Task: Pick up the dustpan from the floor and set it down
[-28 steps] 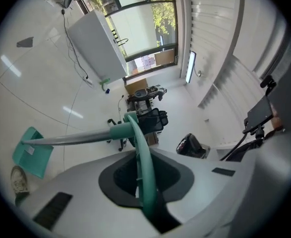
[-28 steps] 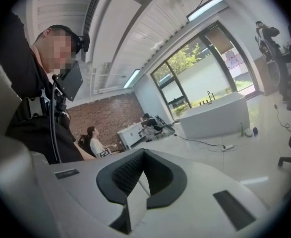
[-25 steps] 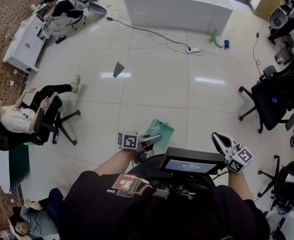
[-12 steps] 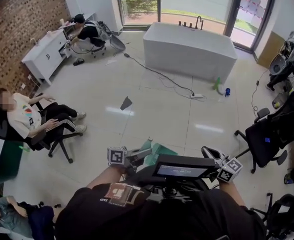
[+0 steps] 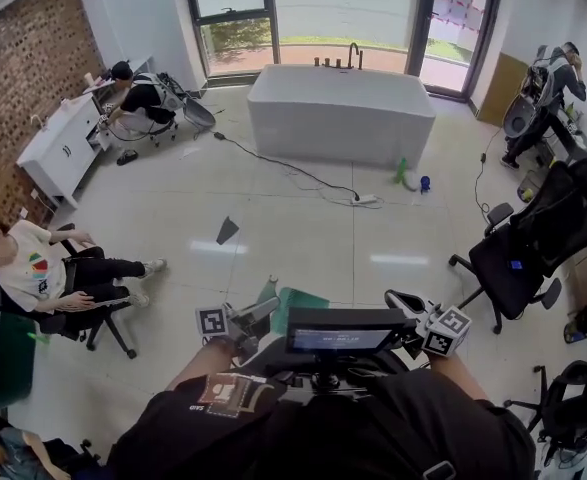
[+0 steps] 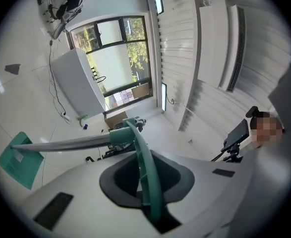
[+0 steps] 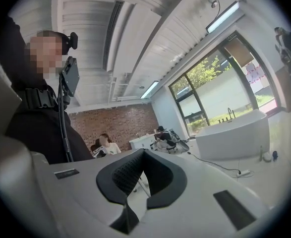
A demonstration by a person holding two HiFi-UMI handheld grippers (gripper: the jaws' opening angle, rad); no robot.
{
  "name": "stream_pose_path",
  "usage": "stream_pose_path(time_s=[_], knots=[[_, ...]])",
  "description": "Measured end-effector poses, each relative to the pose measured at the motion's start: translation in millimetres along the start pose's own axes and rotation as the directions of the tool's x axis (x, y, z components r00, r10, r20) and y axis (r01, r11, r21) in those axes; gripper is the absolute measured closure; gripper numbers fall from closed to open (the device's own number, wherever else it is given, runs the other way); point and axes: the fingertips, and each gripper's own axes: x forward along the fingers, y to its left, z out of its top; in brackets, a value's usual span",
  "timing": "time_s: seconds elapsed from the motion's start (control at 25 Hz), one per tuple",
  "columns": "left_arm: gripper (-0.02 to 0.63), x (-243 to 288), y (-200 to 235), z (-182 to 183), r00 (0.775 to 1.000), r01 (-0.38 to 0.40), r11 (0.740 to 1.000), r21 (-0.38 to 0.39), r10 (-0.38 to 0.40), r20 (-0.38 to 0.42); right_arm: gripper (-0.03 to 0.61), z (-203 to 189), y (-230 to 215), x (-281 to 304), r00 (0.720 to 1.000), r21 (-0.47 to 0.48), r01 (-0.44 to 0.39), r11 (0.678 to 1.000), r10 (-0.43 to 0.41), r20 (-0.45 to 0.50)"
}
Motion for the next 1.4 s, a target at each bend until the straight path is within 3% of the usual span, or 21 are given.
stream_pose_path(time_s=[0.28, 0.68, 0.92, 1.2, 1.4], knots=[[0.558, 14, 5, 1, 0.999, 0.015, 1.000, 0.019, -0.014, -0.034, 0.568, 0, -16, -1, 1.000, 0.001, 0.018, 1.000, -0.018, -0.002], [0.548, 34, 19, -11, 0.995, -0.023, 1.000, 0.011, 0.024, -0.098, 0.567, -3, -36, -15, 1.000, -0.001, 0.027, 1.000, -0.027, 0.012], [0.546, 87, 21, -28, 0.993, -0.039, 0.999, 0.032, 0.042, -0.107, 0.568, 1, -69, -60, 1.000, -0.007, 0.016, 1.000, -0.015, 0.019], [0.548, 151, 30, -39, 0.994, -0.092, 0.993, 0.075, 0.097, -0.059, 0.568, 1, -109, -140, 1.000, 0.003, -0.002, 1.000, 0.002, 0.024], [0.548, 204, 55, -14, 0.990, -0.139, 0.988, 0.060, 0.140, -0.013, 0.568, 11, -168, -170, 0.998, 0.013, 0.042, 0.999, -0.043, 0.040]])
